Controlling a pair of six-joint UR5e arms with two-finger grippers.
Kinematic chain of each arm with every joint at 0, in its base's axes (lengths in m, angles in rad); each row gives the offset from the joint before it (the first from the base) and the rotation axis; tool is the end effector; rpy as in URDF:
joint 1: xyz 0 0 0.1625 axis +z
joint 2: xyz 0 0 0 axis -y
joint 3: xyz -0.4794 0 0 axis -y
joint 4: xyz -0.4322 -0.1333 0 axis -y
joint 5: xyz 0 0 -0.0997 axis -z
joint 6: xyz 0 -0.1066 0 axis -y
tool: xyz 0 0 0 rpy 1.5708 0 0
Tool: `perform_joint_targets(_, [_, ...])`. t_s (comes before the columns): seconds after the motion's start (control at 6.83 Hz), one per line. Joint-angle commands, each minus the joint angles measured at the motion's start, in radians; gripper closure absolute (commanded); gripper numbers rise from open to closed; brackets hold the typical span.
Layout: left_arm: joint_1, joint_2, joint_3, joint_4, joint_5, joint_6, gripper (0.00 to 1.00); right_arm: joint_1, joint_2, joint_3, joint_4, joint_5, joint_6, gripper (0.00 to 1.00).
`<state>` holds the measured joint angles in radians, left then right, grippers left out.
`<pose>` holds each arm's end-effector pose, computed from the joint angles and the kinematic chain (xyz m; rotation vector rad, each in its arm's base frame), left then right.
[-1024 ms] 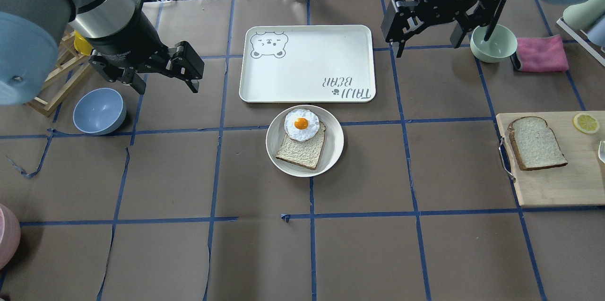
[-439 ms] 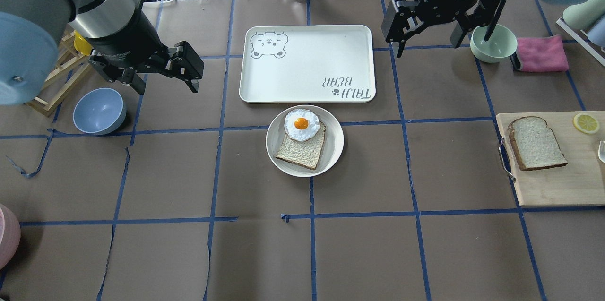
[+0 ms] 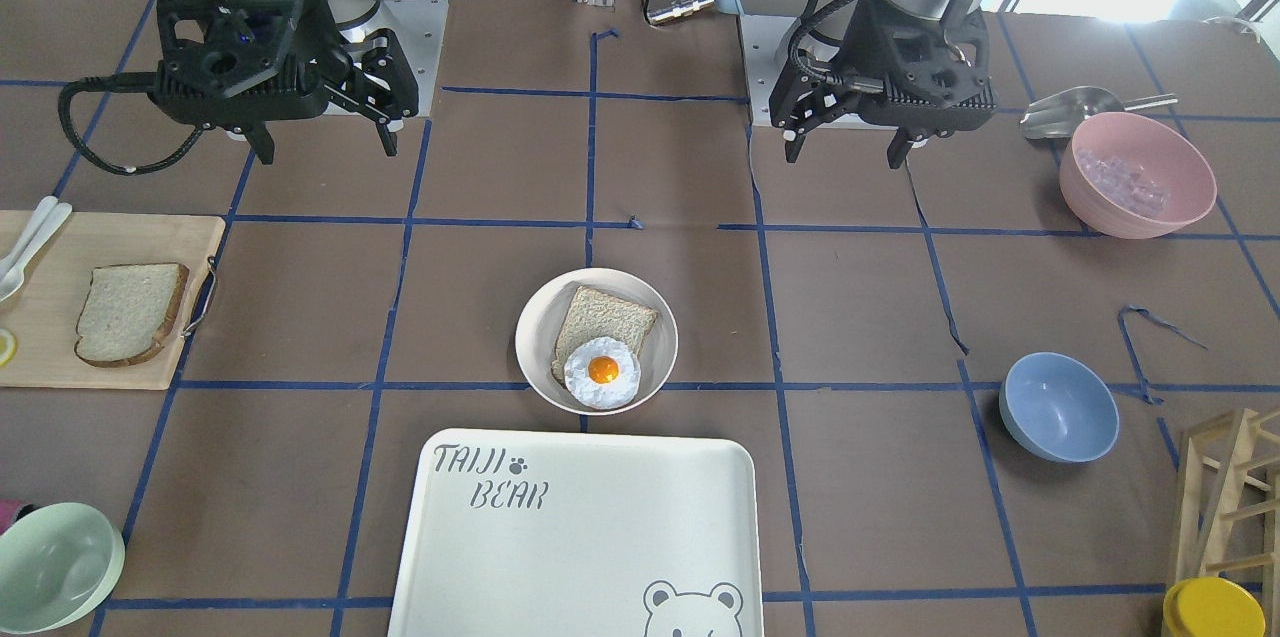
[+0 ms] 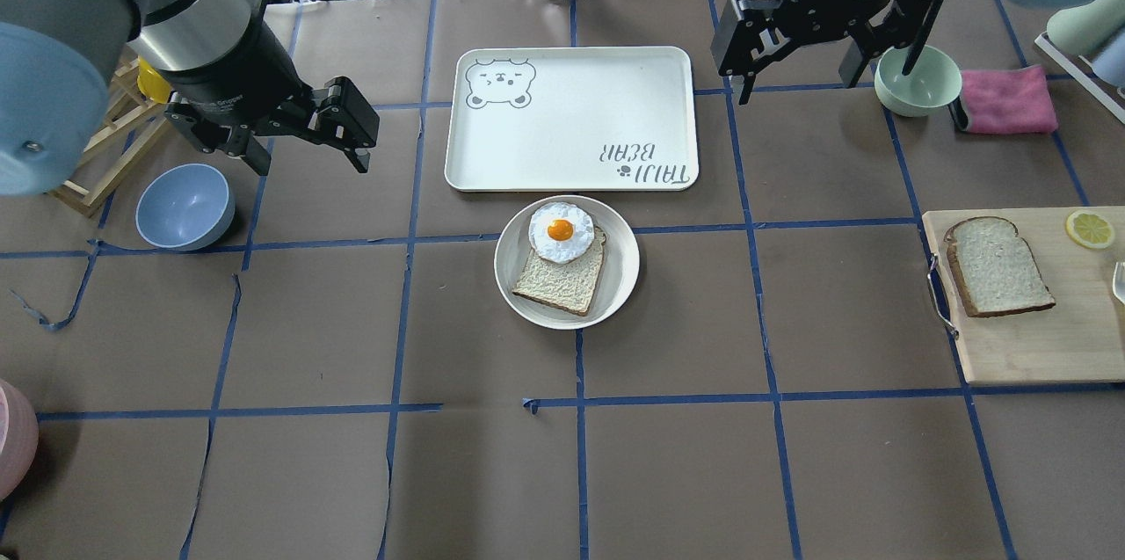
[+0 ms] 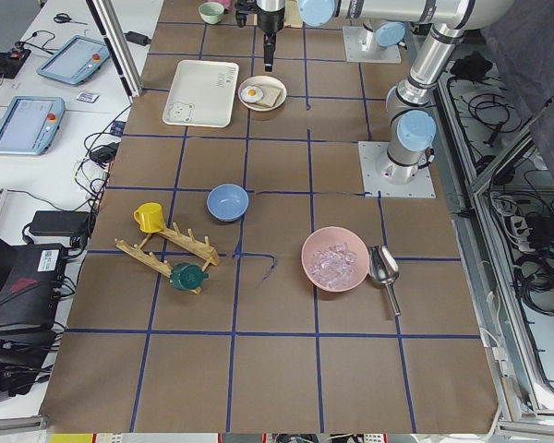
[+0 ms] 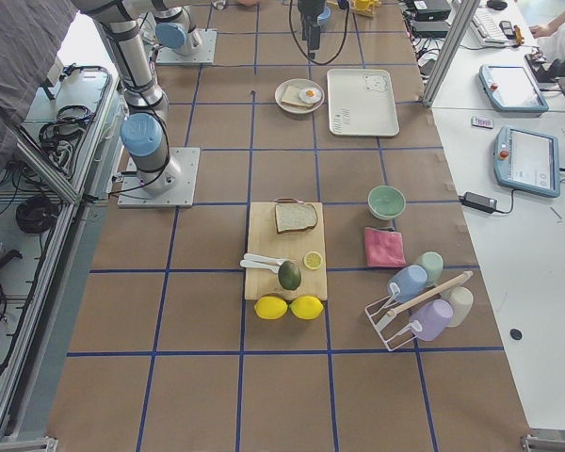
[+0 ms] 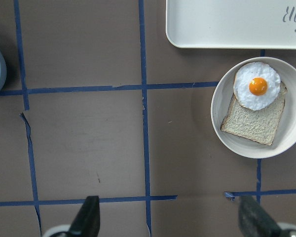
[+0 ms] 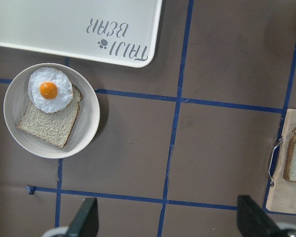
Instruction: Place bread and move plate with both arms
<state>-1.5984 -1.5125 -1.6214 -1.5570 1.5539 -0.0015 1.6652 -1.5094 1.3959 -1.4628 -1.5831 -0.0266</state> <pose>-0.1490 -0.5023 0.5400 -0.0411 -3.1239 0.0332 0.1841 -0.5442 0.5839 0.1892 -3.1237 0.0093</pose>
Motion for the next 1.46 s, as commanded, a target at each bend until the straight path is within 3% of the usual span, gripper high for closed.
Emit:
perform_joint_targets(0.0, [0.000, 0.000, 0.000, 0.000, 0.000, 0.000, 0.00, -0.001, 0.000, 0.000, -0.001, 0.000, -0.001, 0.00])
perform_joint_targets(1.02, [0.000, 0.002, 0.000, 0.000, 0.000, 0.000, 0.00, -0.021, 0.003, 0.002, -0.014, -0.003, -0.013, 0.00])
perform_joint_targets(1.32, [-0.005, -0.003, 0.000, 0.000, -0.006, -0.009, 0.00, -0.230, 0.005, 0.053, -0.007, 0.003, -0.115, 0.00])
